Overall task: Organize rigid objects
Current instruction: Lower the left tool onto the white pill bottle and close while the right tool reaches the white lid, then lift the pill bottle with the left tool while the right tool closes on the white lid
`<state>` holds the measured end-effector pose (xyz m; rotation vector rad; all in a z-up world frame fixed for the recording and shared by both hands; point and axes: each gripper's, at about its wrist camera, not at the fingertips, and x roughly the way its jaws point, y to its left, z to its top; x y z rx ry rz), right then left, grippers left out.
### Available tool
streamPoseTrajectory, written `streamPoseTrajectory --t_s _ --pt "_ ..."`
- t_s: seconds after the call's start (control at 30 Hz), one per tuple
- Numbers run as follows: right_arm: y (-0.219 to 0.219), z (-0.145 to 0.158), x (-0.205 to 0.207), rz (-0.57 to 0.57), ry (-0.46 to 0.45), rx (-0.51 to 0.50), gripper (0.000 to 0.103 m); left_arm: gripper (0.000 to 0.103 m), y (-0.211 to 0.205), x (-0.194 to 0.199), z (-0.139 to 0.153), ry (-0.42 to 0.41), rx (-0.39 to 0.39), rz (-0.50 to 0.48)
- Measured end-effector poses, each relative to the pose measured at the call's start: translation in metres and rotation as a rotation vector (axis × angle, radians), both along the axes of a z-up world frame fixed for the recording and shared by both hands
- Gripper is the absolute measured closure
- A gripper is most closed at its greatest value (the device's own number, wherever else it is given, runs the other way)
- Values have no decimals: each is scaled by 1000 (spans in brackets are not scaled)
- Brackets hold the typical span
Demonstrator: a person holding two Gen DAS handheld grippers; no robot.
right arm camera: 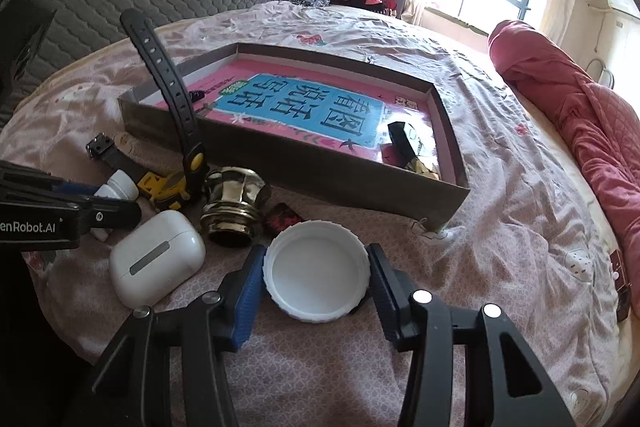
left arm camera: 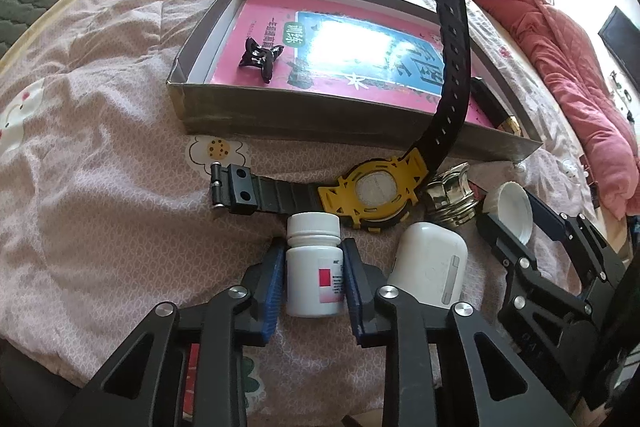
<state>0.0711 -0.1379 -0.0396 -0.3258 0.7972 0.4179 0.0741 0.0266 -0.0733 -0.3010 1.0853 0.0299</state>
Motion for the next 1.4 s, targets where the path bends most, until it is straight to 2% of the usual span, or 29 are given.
streamPoseTrajectory --t_s 0.43,0.83,1.4 --pt "-19 13 6 -62 -11 96 53 76 -6 -12 14 -45 -18 -31" --pt "-32 25 8 -95 -17 186 53 76 -6 -18 30 -92 -2 -34" --pt "-24 42 -12 -87 -51 195 53 76 -4 -31 57 -183 23 -42"
